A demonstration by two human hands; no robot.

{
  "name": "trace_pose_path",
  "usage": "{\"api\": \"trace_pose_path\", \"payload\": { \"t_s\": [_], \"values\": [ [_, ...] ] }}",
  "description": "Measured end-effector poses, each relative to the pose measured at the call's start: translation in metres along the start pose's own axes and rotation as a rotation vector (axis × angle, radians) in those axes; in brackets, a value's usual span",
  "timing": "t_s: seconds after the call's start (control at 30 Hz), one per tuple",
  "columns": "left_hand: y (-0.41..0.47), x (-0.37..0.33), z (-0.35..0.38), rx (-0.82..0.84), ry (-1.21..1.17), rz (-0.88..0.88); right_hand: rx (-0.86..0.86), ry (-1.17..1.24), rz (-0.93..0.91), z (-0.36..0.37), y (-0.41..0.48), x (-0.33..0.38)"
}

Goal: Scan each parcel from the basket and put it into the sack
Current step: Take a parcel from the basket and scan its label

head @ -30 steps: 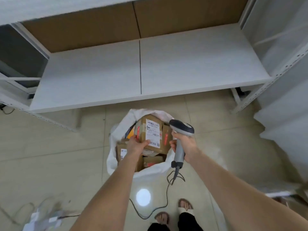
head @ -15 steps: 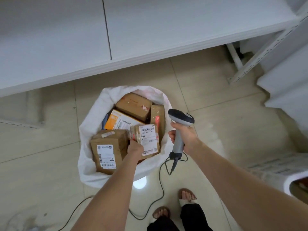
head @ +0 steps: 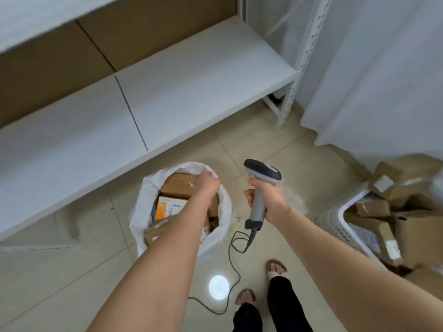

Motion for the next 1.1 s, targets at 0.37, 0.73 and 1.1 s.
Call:
{"api": "trace_pose_path", "payload": {
  "t_s": [0.37,0.73,1.1],
  "values": [
    [-0.18,-0.159,0.092,0.164,0.108,0.333,-0.203,0.277,-0.032,-0.207,-0.076,0.058],
    [-0.409,-0.208,0.289,0.31,0.184,0.458,-0.302,0.525,0.032,-0.484,-0.079,0.035],
    [-0.475,-0.202,0.471,0.4,0.341,0.473,-0.422,0.687,0.119,-0.656,0.02,-0.005]
  ]
}}
Point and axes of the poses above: each hand's wrist, its own y-axis towards the middle knuckle, its own z-axis out of the palm, x = y × z, the point moved 6 cm from there along y, towards the middle knuckle, and after that the axes turned 13 degrees about -x, right-handed, at the moved point
